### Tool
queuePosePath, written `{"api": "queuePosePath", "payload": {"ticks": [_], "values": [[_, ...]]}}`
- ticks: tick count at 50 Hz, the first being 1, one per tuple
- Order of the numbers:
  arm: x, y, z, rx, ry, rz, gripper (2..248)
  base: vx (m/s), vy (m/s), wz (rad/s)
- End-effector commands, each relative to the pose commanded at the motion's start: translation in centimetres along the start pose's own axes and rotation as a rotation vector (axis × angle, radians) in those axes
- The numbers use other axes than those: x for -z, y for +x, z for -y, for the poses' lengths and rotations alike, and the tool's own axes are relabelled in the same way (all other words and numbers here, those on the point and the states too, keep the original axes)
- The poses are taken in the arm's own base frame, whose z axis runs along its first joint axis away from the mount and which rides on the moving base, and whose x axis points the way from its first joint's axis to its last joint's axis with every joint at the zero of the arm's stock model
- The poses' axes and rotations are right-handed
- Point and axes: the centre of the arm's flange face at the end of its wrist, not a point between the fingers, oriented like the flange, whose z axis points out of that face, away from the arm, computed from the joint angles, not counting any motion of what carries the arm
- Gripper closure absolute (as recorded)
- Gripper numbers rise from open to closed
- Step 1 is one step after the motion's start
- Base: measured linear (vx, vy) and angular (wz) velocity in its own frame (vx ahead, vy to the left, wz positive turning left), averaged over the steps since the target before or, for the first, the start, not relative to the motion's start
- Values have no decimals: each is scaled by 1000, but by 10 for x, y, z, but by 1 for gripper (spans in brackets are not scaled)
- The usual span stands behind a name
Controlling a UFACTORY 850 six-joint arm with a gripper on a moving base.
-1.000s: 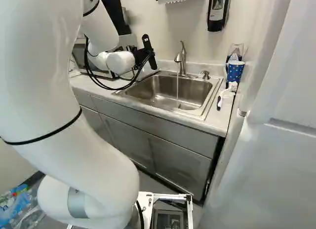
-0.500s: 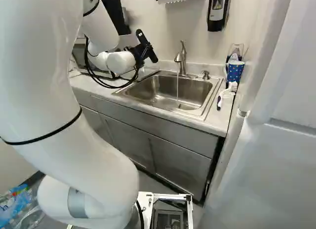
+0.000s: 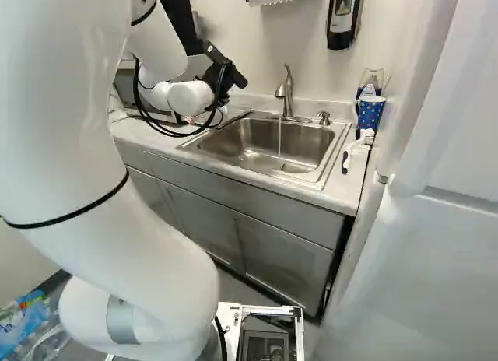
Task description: Rinse the cup and place it in the tray
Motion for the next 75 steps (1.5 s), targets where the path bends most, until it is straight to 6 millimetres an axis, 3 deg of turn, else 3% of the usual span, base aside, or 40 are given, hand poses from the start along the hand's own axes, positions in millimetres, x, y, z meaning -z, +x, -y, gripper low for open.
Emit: {"api": "queuePosePath", "payload": {"ticks": [75], "values": [[0, 0, 0, 757, 0, 0, 126, 0, 0, 0]]}}
